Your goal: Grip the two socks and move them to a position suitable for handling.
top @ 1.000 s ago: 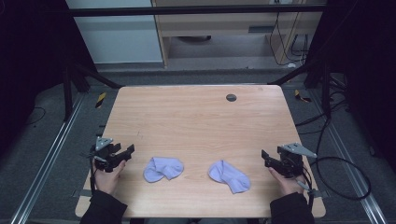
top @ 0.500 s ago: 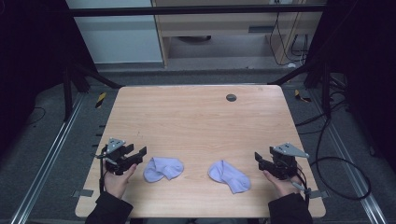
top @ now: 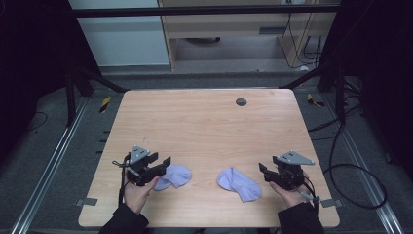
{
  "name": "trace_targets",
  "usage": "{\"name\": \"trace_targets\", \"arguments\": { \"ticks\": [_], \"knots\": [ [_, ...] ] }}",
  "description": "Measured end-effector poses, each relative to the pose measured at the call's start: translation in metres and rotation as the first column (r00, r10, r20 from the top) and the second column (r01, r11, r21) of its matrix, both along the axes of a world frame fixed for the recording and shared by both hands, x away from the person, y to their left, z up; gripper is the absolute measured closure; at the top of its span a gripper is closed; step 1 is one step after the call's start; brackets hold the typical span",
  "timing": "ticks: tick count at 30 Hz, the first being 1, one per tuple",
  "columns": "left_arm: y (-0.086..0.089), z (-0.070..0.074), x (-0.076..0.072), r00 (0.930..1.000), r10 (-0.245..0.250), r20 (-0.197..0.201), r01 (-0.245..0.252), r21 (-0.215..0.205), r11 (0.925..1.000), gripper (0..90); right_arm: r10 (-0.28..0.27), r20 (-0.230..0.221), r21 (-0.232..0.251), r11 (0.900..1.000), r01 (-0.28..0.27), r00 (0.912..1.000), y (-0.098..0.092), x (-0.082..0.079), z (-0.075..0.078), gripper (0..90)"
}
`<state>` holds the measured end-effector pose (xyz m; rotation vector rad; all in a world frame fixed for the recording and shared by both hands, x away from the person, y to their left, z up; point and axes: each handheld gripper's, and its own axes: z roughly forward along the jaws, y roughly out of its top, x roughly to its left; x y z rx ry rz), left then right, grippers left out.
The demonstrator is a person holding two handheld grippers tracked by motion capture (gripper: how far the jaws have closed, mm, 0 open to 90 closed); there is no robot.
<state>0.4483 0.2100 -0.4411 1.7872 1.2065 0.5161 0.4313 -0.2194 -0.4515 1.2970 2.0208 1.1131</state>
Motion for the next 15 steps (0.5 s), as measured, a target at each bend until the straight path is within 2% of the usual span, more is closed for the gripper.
{"name": "trace_targets", "arguments": {
  "ticks": [2,9,15],
  "knots": [
    [-0.009,0.001,-0.001,0.9999,-0.016,0.004,0.016,0.005,0.9999,44.0,0.029,0.002,-0.005,1.0,-0.029,0.9996,0.007,-0.003,0.001,42.3],
    [-0.029,0.003,-0.002,0.9986,-0.053,0.006,0.053,0.025,0.9983,46.4,0.069,-0.005,0.005,0.998,-0.069,0.9976,0.016,-0.006,0.003,47.2],
    [-0.05,0.003,-0.003,0.9962,-0.087,-0.005,0.087,0.036,0.9956,50.2,0.103,-0.036,0.003,0.995,-0.103,0.994,0.02,-0.012,0.001,52.7]
  ]
}}
